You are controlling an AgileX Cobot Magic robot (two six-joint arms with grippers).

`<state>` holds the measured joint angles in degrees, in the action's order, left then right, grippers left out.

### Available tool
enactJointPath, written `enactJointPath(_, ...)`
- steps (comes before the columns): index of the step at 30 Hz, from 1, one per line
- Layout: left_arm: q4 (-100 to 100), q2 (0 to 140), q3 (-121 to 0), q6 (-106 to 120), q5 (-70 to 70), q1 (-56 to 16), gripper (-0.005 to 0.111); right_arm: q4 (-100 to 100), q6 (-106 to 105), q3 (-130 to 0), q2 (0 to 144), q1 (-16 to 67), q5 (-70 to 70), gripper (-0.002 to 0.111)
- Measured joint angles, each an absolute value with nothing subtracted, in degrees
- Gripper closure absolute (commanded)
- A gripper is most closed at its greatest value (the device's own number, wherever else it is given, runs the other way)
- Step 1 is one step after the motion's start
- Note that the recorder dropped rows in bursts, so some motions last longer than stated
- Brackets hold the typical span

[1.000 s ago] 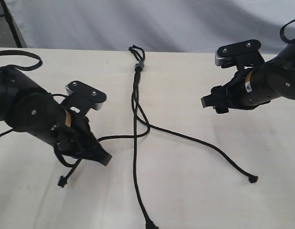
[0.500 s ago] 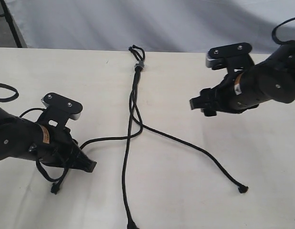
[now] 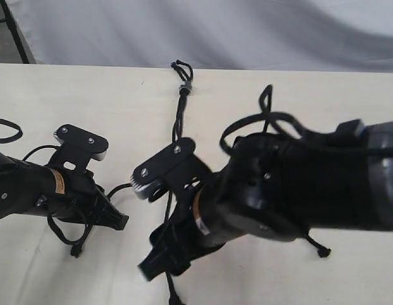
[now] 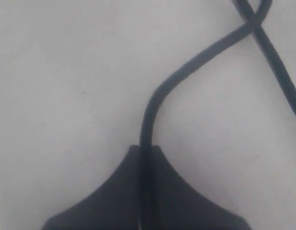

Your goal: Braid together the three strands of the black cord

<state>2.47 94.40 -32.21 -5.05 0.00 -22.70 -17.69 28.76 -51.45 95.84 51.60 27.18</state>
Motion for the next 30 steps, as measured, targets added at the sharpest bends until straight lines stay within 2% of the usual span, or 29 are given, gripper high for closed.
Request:
enactJointPath(5, 2.5, 94.4, -32.2, -5.0, 1.5, -22.7, 0.106, -15.6, 28.8, -51.2, 101.2, 58.6, 27.2, 0.042)
enactJointPath(6, 2.5, 94.4, -32.2, -5.0, 1.7, -22.7, 0.106, -15.1, 28.8, -51.2, 102.3, 59.7, 27.2, 0.047)
enactJointPath(7, 2.5, 94.4, -32.2, -5.0, 1.7, -22.7, 0.106, -14.9, 28.8, -51.2, 103.0, 60.4, 27.1, 0.057)
enactJointPath(10, 2.5, 94.4, -32.2, -5.0, 1.7, -22.7, 0.106, -15.7, 28.8, -51.2, 104.3, 60.8, 28.4, 0.107)
enactJointPath(14, 2.5, 94.4, -32.2, -5.0, 1.7, -22.7, 0.106, -22.8, 28.8, -51.2, 104.0, 60.8, 32.0, 0.108)
enactJointPath(20, 2.5, 94.4, -32.2, -5.0, 2.5, -22.7, 0.106, -44.9, 35.0, -54.1, 100.7, 58.7, 44.1, 0.108)
enactJointPath(24, 2.5, 94.4, -32.2, -5.0, 2.6, -22.7, 0.106, -55.4, 38.6, -54.5, 100.8, 51.3, 46.0, 0.108)
enactJointPath(30, 2.5, 94.4, -32.2, -5.0, 2.8, -22.7, 0.106, -57.0, 39.3, -54.5, 106.0, 36.6, 37.6, 0.108)
